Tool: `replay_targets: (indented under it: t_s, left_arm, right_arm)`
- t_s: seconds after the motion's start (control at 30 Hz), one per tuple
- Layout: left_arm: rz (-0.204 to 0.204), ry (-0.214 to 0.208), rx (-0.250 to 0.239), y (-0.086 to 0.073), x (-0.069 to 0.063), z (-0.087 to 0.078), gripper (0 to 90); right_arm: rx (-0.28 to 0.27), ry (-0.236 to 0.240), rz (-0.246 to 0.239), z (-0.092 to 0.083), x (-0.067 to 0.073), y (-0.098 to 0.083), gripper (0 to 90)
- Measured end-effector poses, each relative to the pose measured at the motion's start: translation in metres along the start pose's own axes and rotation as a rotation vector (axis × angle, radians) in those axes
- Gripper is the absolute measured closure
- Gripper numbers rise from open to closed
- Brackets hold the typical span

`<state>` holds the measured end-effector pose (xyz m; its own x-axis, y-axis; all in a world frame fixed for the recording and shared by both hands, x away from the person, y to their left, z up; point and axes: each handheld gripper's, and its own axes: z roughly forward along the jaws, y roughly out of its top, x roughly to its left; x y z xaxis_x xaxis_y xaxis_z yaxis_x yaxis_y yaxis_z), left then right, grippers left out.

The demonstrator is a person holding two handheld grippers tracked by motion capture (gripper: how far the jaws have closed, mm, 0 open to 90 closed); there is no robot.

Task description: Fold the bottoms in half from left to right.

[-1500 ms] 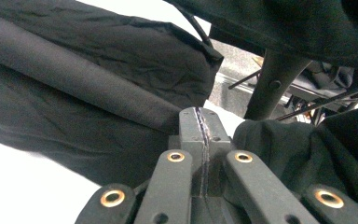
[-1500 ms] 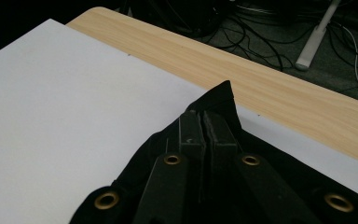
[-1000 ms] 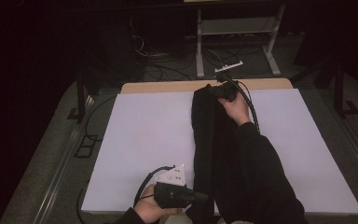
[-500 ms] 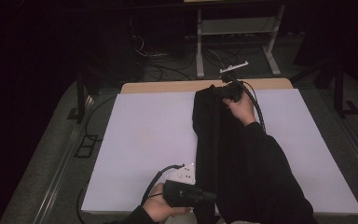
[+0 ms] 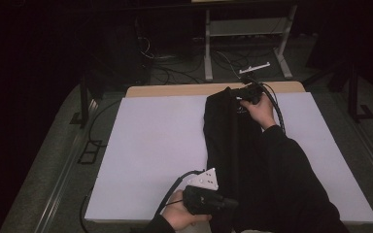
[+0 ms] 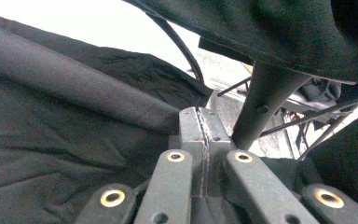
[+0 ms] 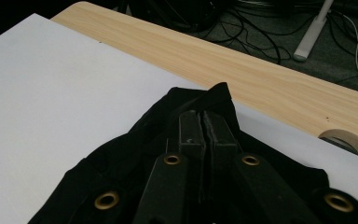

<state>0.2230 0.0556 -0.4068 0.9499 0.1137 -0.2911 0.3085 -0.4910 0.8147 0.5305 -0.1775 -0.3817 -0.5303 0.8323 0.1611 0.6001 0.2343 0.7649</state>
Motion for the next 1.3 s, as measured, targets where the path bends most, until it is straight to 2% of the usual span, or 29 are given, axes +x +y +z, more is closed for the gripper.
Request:
replay_targets:
  t_s: [0.2, 0.3, 0.53, 0.63, 0.97, 1.1, 1.23, 1.3]
  left_arm:
    - [-0.041, -0.012, 0.007, 0.004, 0.003, 0.011, 88.8]
    - [-0.049, -0.013, 0.010, 0.007, 0.002, 0.017, 88.8]
    - [-0.054, -0.010, 0.003, 0.016, -0.002, 0.028, 88.8]
    - [-0.048, 0.004, 0.001, 0.019, -0.006, 0.033, 88.8]
    - [-0.091, 0.023, -0.004, 0.015, -0.006, 0.049, 88.8]
    - [-0.093, 0.026, -0.011, 0.016, -0.009, 0.055, 88.8]
    - [-0.088, 0.026, -0.010, 0.017, -0.011, 0.058, 88.8]
    - [-0.099, 0.025, -0.004, 0.017, -0.011, 0.060, 88.8]
  right_arm:
    - [0.010, 0.011, 0.003, 0.001, -0.011, -0.005, 85.8]
    - [0.015, 0.013, -0.001, 0.002, -0.016, -0.008, 85.8]
    - [0.034, 0.015, 0.004, 0.002, -0.022, -0.017, 85.8]
    - [0.039, 0.018, 0.006, 0.003, -0.025, -0.019, 85.8]
    - [0.036, -0.009, 0.002, 0.000, -0.034, -0.023, 85.8]
    - [0.039, -0.026, 0.024, -0.004, -0.037, -0.025, 85.8]
    - [0.030, -0.027, 0.015, -0.009, -0.036, -0.026, 85.7]
    - [0.027, -0.025, 0.016, -0.010, -0.036, -0.026, 85.8]
